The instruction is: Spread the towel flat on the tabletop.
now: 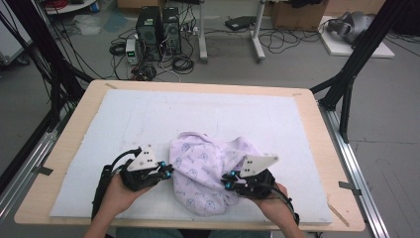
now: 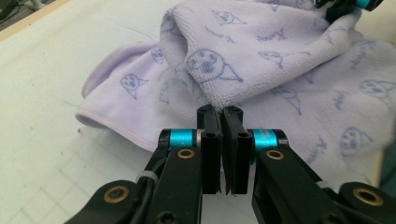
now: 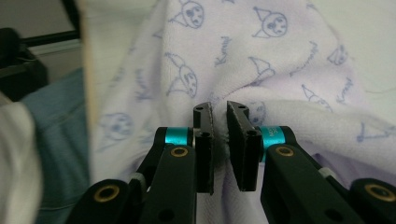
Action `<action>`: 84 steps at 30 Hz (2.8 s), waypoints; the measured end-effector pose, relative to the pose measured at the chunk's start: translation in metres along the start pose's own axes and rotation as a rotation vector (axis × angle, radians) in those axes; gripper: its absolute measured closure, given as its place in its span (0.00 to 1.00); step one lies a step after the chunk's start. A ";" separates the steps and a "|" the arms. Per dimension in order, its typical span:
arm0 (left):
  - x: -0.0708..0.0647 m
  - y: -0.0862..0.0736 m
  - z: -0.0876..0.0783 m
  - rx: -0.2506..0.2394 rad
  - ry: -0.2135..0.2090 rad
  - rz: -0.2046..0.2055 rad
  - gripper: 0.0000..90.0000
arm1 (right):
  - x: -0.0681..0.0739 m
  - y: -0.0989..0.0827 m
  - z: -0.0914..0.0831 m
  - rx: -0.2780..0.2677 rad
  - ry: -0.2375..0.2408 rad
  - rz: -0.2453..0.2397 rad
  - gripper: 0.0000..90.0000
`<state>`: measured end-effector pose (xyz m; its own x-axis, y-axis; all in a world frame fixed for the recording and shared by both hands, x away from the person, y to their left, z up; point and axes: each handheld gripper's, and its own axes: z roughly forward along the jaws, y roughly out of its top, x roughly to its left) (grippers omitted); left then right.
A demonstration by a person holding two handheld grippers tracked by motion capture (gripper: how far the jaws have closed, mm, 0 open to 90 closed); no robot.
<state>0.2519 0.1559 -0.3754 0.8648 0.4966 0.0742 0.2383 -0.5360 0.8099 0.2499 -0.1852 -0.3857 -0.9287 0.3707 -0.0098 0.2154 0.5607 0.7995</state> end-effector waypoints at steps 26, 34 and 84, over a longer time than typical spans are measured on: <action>0.036 0.002 0.061 0.074 0.021 -0.068 0.64 | -0.069 -0.034 -0.007 0.094 -0.132 0.161 0.58; 0.039 -0.009 0.087 0.184 0.015 -0.070 0.67 | -0.065 -0.048 0.017 0.181 -0.090 0.167 0.62; 0.062 -0.001 0.053 0.048 0.091 -0.137 0.57 | -0.066 -0.036 -0.015 0.106 -0.142 0.178 0.62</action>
<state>0.3285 0.1506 -0.4029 0.7795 0.6260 0.0196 0.3735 -0.4898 0.7878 0.2991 -0.2415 -0.4049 -0.8231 0.5669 0.0350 0.4090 0.5489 0.7290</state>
